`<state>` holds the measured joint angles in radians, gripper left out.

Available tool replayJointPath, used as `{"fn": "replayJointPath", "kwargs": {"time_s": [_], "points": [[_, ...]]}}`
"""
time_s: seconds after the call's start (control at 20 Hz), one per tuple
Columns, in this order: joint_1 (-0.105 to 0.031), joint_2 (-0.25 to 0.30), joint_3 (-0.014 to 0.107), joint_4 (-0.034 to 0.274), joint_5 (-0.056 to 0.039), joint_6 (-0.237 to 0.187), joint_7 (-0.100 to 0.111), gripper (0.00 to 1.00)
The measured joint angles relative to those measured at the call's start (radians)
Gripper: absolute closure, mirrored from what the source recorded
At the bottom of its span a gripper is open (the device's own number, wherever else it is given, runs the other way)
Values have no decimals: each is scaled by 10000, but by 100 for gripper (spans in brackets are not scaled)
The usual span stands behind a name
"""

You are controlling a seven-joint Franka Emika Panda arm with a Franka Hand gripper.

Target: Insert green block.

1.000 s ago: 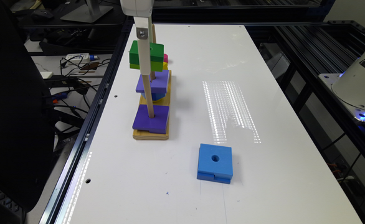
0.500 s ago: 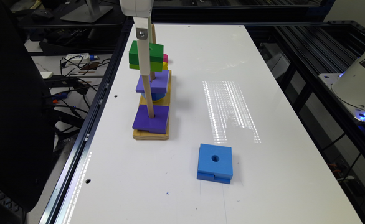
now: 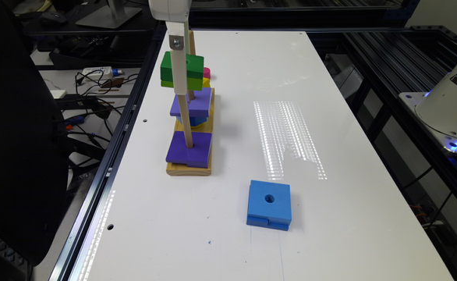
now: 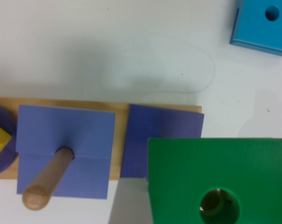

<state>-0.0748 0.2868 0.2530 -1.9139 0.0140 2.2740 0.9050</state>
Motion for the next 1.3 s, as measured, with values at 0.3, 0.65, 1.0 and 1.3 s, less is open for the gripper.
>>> {"fn": "replayJointPath", "kwargs": {"time_s": [0.3, 0.65, 1.0, 1.3], "points": [[10, 353, 8, 7, -8, 366, 5, 100], [9, 378, 7, 9, -8, 380, 5, 100], [8, 468, 4, 10, -22, 449, 5, 100], [7, 511, 1, 10, -36, 493, 5, 100]]}}
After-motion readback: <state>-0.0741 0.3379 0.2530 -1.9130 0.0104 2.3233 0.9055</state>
